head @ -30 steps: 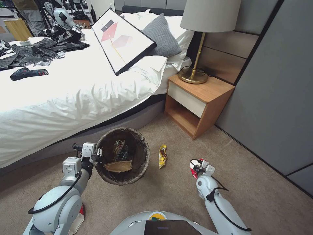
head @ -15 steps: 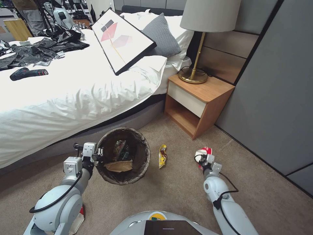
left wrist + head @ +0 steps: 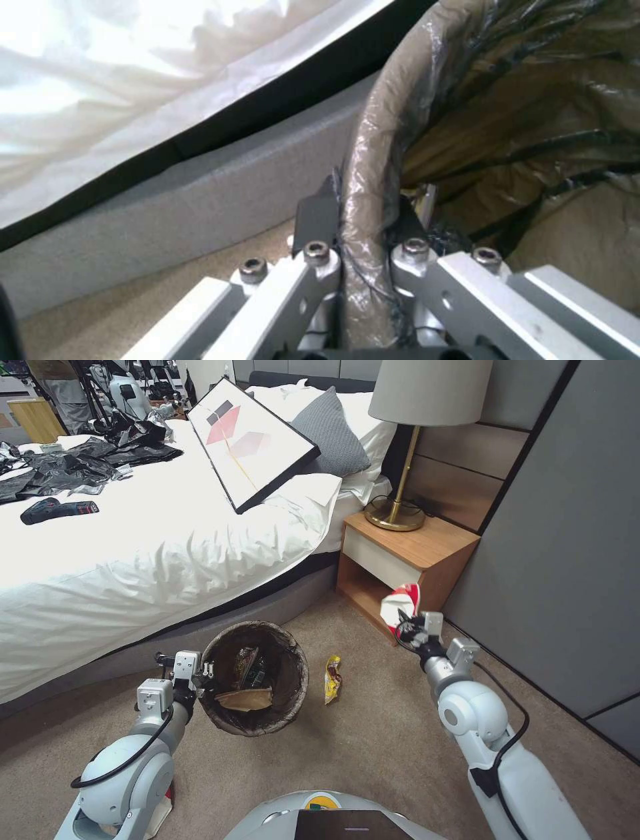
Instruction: Pick up the trash bin, then pick up the garbage from the floor and place it into the trash bin.
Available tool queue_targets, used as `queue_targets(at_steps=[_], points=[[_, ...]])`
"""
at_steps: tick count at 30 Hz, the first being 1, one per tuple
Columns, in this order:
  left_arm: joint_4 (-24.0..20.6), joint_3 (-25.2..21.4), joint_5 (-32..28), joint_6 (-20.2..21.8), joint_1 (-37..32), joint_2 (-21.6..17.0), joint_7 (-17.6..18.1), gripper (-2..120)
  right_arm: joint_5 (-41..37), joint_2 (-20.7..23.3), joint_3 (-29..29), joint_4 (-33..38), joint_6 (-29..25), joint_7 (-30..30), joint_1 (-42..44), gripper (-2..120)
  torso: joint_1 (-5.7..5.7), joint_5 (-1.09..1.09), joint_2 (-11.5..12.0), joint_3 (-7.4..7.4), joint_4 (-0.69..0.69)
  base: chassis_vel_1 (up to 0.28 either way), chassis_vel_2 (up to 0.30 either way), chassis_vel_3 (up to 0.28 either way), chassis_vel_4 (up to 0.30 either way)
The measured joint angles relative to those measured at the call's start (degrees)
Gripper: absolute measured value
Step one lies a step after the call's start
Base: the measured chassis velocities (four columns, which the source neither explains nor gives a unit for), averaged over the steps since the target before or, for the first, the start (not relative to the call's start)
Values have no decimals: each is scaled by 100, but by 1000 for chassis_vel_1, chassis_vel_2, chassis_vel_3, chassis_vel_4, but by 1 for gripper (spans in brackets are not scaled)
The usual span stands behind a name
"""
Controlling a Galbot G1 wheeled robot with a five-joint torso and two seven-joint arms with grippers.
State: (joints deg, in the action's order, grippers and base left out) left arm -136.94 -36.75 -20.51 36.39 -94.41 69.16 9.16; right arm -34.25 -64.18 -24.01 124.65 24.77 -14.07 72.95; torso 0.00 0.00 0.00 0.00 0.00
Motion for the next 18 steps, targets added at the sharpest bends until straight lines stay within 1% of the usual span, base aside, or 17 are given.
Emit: queue_targets(at_steps=[1, 2, 3, 5, 6, 9, 14, 17, 18], points=[[10, 1, -3, 0, 7, -6, 1, 3, -96, 158, 171, 144, 56, -2, -100, 2, 0, 1, 0, 0, -1, 0, 0, 0, 0], [10, 1, -3, 0, 7, -6, 1, 3, -96, 158, 171, 144, 56, -2, -100, 2, 0, 1, 0, 0, -1, 0, 0, 0, 0], [20, 7, -5, 0, 12, -12, 2, 3, -205, 287, 340, 236, 100, -2, -217, 2, 0, 0, 0, 0, -2, 0, 0, 0, 0], [51, 19, -12, 0, 26, -34, 9, 3, -578, 567, 760, 402, 228, -32, -647, 2, 0, 0, 0, 0, 1, 0, 0, 0, 0], [51, 19, -12, 0, 26, -34, 9, 3, -578, 567, 760, 402, 228, -32, -647, 2, 0, 0, 0, 0, 1, 0, 0, 0, 0], [75, 34, -44, 1, 65, -58, 11, 3, -1029, 771, 1144, 496, 422, 80, -1193, 2, 0, 0, 0, 0, 1, 0, 0, 0, 0], [100, 56, -80, 1, 100, -59, 38, 3, -1205, 846, 1426, 476, 488, 258, -1505, 2, 0, 0, 0, 0, -1, 0, 0, 0, 0], [126, 65, -126, 5, 133, -67, 73, 3, -1506, 879, 1897, 462, 534, 271, -1797, 2, 0, 0, 0, 0, 0, 0, 0, 0, 0], [126, 65, -126, 5, 133, -67, 73, 3, -1506, 879, 1897, 462, 534, 271, -1797, 2, 0, 0, 0, 0, 0, 0, 0, 0, 0]])
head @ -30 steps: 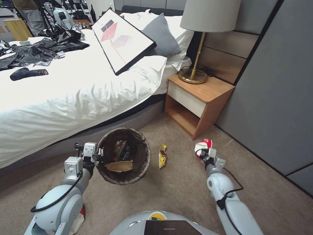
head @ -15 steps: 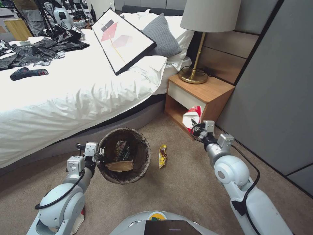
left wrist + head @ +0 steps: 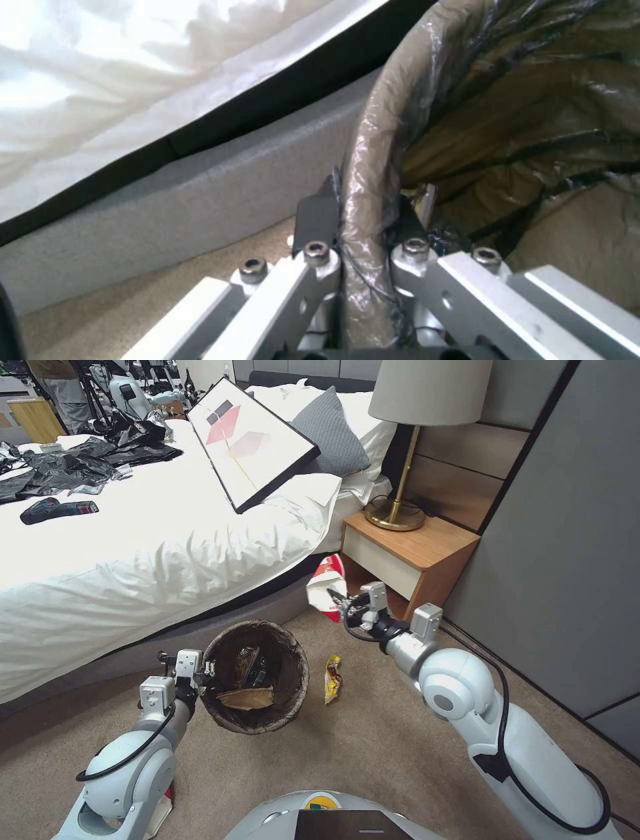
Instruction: Pick up the trash bin, then pick up the garbage from the floor and place it into the trash bin.
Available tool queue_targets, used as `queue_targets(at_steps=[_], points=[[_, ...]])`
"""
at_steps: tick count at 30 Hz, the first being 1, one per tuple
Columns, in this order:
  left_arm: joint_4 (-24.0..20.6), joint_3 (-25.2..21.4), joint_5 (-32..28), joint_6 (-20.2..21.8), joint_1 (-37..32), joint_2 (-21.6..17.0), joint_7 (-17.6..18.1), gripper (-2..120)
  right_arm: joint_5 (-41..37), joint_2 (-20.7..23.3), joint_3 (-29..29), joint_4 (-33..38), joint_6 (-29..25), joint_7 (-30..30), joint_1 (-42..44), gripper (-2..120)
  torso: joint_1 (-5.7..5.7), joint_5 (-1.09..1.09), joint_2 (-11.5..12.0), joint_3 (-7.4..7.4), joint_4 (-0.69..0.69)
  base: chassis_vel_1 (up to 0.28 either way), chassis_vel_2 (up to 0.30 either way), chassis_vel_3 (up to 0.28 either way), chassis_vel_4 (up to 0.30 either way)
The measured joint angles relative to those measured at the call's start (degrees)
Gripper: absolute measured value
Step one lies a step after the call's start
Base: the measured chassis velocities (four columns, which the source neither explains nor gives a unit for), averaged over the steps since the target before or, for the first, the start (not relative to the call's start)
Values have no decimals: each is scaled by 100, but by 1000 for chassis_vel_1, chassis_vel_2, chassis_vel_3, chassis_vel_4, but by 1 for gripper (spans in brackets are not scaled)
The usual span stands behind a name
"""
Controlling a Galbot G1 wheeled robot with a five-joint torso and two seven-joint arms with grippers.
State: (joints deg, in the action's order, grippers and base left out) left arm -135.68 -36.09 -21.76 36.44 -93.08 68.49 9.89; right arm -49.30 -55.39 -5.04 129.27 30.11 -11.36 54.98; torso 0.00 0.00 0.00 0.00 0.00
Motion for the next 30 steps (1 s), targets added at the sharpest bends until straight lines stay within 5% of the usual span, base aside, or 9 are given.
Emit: queue_targets(at_steps=[10, 23, 30], points=[[15, 45, -52, 23, 46, -2, 105, 3, -525, -35, 1453, 10, 254, -413, -484, 2, 0, 0, 0, 0, 0, 0, 0, 0, 0], [-2, 66, -43, 34, 42, 26, 131, 3, -643, 72, 2142, 210, 455, -648, -672, 2, 0, 0, 0, 0, 0, 0, 0, 0, 0], [-1, 120, 31, 34, 35, 91, 140, 3, -676, -113, 2425, 175, 692, -868, -837, 30, 0, 0, 0, 0, 0, 0, 0, 0, 0]])
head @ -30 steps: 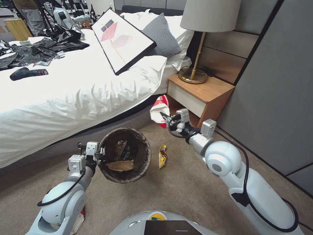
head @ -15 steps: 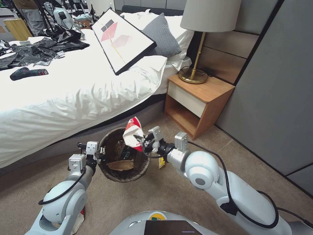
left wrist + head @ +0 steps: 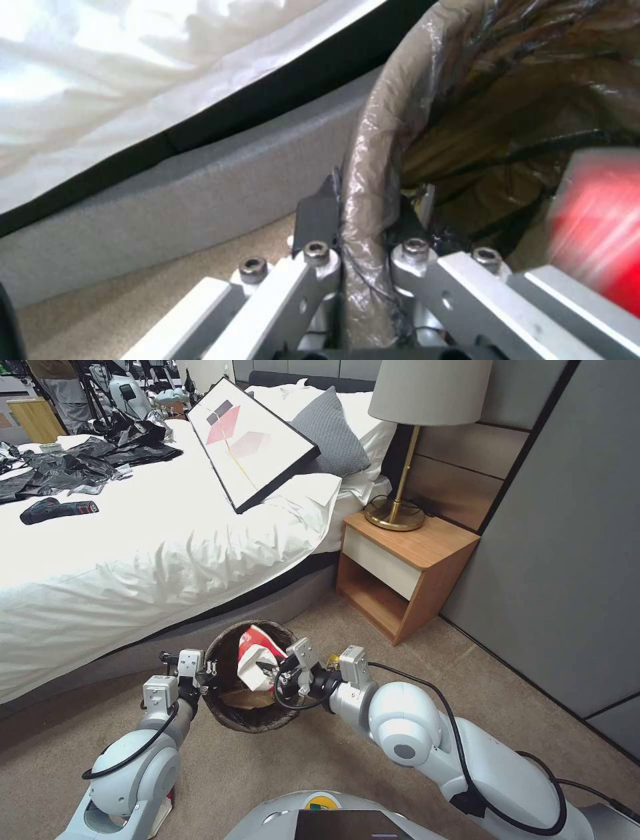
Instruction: Pick up the trash bin, then pick up the garbage from the floor and place it into the trash bin.
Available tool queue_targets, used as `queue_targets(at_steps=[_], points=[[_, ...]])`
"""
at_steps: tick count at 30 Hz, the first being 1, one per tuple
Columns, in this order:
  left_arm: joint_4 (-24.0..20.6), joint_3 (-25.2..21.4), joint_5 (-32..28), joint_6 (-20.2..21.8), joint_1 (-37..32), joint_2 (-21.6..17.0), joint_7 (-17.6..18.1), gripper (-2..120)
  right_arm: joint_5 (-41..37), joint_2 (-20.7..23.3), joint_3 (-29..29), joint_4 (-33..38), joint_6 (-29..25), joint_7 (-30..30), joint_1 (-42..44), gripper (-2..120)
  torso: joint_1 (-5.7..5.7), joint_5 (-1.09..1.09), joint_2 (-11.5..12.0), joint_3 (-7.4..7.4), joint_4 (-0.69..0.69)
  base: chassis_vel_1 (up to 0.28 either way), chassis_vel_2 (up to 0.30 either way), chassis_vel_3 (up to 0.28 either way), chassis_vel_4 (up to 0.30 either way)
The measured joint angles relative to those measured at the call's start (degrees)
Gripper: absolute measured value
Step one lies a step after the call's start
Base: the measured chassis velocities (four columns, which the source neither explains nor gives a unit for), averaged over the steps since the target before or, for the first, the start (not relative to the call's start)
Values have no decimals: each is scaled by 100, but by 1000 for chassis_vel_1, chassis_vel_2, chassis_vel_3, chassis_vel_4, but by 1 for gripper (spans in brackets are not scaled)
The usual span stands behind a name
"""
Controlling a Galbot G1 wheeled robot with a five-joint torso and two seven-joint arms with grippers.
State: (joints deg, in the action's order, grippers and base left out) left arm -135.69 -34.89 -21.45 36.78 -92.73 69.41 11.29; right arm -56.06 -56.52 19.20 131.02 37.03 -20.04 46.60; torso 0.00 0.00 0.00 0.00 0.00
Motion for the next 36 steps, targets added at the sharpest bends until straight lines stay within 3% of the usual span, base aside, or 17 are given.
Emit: queue_targets(at_steps=[15, 20, 24, 27, 36], points=[[-24, 5, 1, 0, -11, 20, -2, 3, 99, -145, 131, -70, 36, -36, -84, 77, 0, 0, 0, 0, 0, 0, 0, 0, 0], [-34, -17, 1, 0, -33, 10, -7, 3, 224, -83, -230, 73, -113, 91, 9, 98, 0, -1, 0, 0, 1, 0, 0, 0, 0], [-54, -43, -10, 0, -46, -9, -7, 3, 611, 77, -680, 163, -381, 610, 221, 100, 0, -1, 0, 0, 0, 0, 0, 0, 0], [-79, -91, -44, 2, -70, -29, -8, 3, 1367, 332, -1360, 265, -905, 1065, 621, 100, 0, -1, 0, 0, -1, 0, 0, 0, 0], [-121, -180, -79, 3, -121, -49, -14, 3, 2342, 417, -2362, 131, -1636, 988, 1487, 100, 0, -2, 0, 0, 1, 0, 0, 0, 0]])
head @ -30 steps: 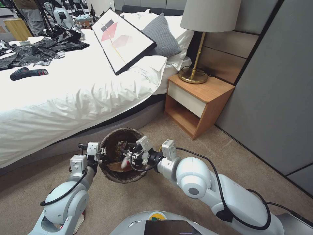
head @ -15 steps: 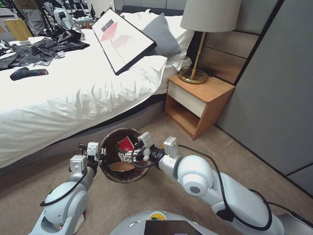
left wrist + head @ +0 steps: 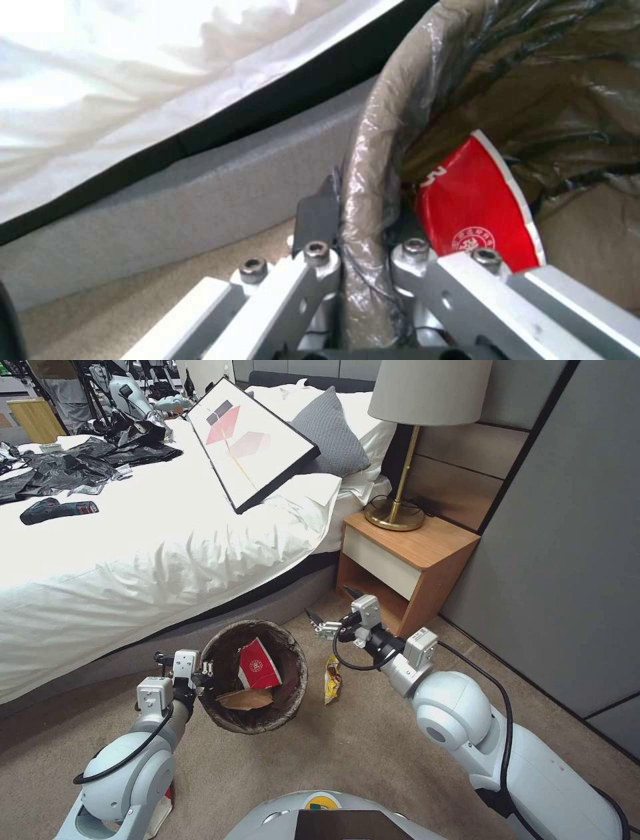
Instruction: Pick up the trash bin, then pick up the garbage from the floor and place it into the trash bin.
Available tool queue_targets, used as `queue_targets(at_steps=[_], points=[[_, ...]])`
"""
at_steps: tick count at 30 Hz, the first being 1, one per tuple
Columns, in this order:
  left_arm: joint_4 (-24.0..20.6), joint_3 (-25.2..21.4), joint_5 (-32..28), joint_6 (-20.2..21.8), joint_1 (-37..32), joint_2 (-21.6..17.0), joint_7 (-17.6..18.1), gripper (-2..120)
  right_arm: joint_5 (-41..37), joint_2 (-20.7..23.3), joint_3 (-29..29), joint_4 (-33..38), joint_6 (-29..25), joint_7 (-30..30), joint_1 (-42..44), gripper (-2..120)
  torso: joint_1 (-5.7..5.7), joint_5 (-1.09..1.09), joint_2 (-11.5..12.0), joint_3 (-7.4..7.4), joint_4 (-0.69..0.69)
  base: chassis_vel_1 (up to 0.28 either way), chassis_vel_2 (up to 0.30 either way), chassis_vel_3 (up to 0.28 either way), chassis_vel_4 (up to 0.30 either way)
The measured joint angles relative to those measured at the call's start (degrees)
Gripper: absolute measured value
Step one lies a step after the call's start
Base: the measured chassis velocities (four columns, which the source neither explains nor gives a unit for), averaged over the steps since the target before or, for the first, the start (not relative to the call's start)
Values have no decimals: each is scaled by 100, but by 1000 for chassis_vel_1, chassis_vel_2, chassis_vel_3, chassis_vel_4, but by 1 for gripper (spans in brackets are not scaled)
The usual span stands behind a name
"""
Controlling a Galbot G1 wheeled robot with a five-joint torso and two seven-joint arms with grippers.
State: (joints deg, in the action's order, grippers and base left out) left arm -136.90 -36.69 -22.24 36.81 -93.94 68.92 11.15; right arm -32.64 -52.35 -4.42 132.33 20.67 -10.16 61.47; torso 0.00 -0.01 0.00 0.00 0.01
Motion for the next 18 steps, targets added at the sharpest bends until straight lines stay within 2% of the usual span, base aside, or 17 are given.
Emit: queue_targets(at_steps=[5, 8, 11, 18], points=[[-39, -57, -5, 2, -51, -2, -4, 3, 291, -133, -290, -108, -315, -81, 333, 100, 0, 1, 0, 0, -1, 0, 0, 0, 0], [-72, -119, -16, 3, -94, -7, -13, 3, 591, -379, -627, -199, -590, -148, 739, 100, 0, 1, 0, 0, -1, 0, 0, 0, 0], [-76, -138, -22, 3, -101, -11, -15, 3, 700, -499, -802, -259, -634, -145, 1029, 100, 0, 1, 0, 0, -2, 0, 0, 0, 0], [-76, -150, -7, 4, -118, 1, -24, 3, 761, -687, -819, -478, -580, -154, 1195, 100, 0, 2, 0, 0, -2, 0, 0, 0, 0]])
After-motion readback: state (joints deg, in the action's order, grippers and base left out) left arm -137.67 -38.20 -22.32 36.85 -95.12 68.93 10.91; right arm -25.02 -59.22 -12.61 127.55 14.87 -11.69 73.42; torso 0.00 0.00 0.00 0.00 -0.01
